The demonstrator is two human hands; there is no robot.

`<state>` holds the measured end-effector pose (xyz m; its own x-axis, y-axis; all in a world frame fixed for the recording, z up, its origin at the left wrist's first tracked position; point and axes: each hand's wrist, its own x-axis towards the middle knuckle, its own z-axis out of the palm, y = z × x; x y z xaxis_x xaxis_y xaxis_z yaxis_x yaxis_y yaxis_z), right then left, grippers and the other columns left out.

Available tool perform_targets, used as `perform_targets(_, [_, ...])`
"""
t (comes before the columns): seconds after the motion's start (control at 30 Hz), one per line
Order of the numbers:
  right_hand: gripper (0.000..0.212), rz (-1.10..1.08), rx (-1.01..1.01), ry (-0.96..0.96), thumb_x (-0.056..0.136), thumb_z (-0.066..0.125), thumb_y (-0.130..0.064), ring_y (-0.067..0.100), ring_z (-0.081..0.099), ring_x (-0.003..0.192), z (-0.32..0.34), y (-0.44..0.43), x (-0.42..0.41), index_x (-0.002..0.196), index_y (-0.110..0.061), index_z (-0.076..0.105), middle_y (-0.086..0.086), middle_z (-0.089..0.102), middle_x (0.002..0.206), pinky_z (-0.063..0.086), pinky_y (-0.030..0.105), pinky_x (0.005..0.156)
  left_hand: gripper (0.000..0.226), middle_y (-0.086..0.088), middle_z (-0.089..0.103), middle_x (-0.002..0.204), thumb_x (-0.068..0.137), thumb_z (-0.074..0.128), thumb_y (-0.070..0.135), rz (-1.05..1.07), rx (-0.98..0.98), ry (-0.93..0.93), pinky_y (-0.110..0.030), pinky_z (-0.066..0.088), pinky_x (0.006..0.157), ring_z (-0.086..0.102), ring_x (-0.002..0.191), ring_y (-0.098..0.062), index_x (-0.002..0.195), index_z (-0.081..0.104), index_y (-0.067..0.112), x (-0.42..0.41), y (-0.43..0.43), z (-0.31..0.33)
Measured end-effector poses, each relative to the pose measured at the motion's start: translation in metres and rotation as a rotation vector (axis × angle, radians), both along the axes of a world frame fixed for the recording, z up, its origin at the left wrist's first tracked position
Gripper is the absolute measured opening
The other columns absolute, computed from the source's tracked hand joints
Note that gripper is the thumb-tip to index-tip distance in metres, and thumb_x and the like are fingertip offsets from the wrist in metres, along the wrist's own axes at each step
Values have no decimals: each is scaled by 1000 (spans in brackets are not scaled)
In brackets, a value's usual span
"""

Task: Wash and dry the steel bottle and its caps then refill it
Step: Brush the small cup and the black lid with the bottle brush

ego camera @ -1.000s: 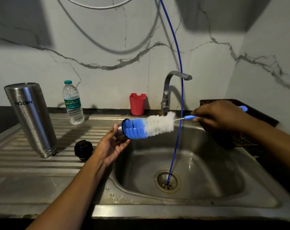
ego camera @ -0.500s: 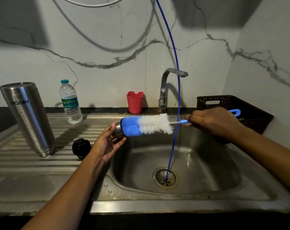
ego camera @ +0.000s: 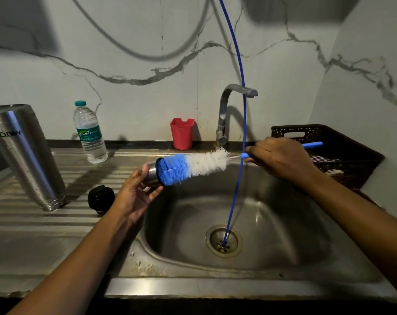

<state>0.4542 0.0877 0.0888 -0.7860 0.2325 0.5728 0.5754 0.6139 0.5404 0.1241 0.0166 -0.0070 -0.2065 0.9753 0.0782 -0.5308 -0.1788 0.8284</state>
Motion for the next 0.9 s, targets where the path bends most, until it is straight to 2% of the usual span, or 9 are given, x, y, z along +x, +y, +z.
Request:
perform_targets(0.1, [46,46,-230,42,93,37,-50,19,62,61,-2,11,-6,94,-18,70,0,67,76,46,29,46,40,3,71,79,65,71,40,-2,47,17,-26,58,64,68,75,-10,100,62,22,-5,-1,-1])
perform_targets(0.27, [36,-80,-1671,269,80,55,-48,18,31,47,21,7,-3,88,-19,74,0,47,52,22,30,51,56,1,72,90,55,86,44,-66,106,74,-33,58,75,70,86,-14,102,63,24,-4,0,-1])
perform_targets(0.33, [33,-127,-1524,233,83,56,-45,16,38,52,19,-1,0,91,-18,72,-2,53,58,27,29,53,72,0,72,90,43,92,48,-64,95,87,-33,58,76,70,85,-15,103,62,24,-1,0,0])
perform_targets(0.47, [32,-241,-465,69,86,55,-53,11,57,80,13,-16,5,101,-27,64,-9,64,90,32,25,60,83,1,72,91,31,94,51,-57,48,59,-27,57,66,70,82,-13,103,64,24,4,1,4])
perform_targets(0.57, [44,-124,-194,94,89,36,-55,17,62,68,2,-26,10,90,-23,67,-5,66,78,24,19,48,85,0,72,90,27,94,50,-63,23,25,-27,57,63,69,82,-13,102,65,24,7,0,8])
perform_targets(0.63, [39,-94,-261,133,91,41,-52,16,61,63,4,-32,9,86,-25,70,-6,66,72,29,21,48,86,0,73,89,25,95,49,-80,25,5,-27,57,64,70,81,-13,102,65,23,7,-2,11])
perform_targets(0.77, [29,-106,-1451,272,88,55,-40,14,36,46,29,-34,10,77,-22,74,-4,50,51,27,25,49,83,2,71,95,41,92,48,-141,51,67,-28,58,68,70,81,-13,116,61,28,5,-8,12])
perform_targets(0.83, [31,-139,-1544,305,87,53,-40,13,34,40,39,-34,9,76,-21,75,0,53,51,27,24,43,71,1,70,95,51,88,45,-155,53,70,-28,58,68,70,80,-13,115,62,28,7,-10,11])
perform_targets(0.9, [25,-162,-1323,289,88,54,-40,12,48,45,40,-36,7,84,-24,72,-1,64,62,39,22,47,77,2,71,89,39,93,47,-125,45,52,-29,58,66,70,78,-14,107,63,26,8,-8,12])
